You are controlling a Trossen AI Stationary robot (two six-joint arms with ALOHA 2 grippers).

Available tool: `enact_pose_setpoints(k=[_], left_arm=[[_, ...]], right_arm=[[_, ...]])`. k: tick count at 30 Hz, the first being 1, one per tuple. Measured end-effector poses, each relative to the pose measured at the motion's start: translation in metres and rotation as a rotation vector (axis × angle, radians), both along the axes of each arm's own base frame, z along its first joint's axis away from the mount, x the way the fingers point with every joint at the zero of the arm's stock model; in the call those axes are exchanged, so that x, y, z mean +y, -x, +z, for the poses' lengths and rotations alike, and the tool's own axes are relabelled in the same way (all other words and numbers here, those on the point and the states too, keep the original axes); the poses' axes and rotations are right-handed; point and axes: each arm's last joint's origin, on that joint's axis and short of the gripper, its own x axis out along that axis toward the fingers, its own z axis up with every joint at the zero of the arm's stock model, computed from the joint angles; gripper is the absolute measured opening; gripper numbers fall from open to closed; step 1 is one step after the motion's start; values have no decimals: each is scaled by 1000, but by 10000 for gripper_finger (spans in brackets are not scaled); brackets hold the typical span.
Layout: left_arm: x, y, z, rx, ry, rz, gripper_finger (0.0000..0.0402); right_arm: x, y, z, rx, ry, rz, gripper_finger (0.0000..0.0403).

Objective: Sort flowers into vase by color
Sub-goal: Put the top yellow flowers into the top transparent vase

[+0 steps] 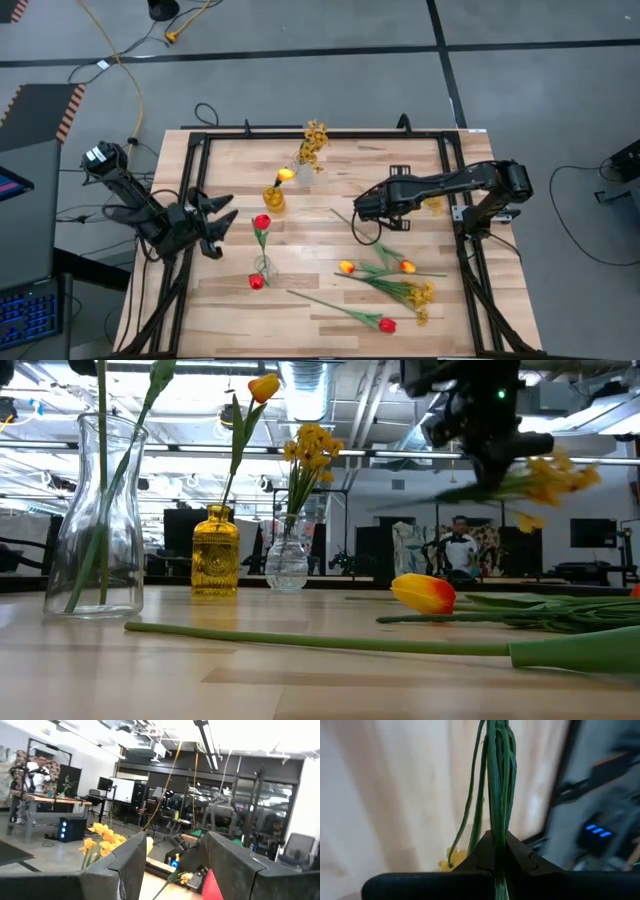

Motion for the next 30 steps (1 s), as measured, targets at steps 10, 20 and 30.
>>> enact_pose_setpoints(k=[10,20,30], left_arm=[[23,12,14,-92,81,51,192],[19,2,49,-34,-17,66,192],[21,-16,115,172,-127,90,192]], right_arm=[[16,-20,33,-9,373,370,43],[29,-43,46,88,727,574,44],[31,-60,59,164,866,589,44]])
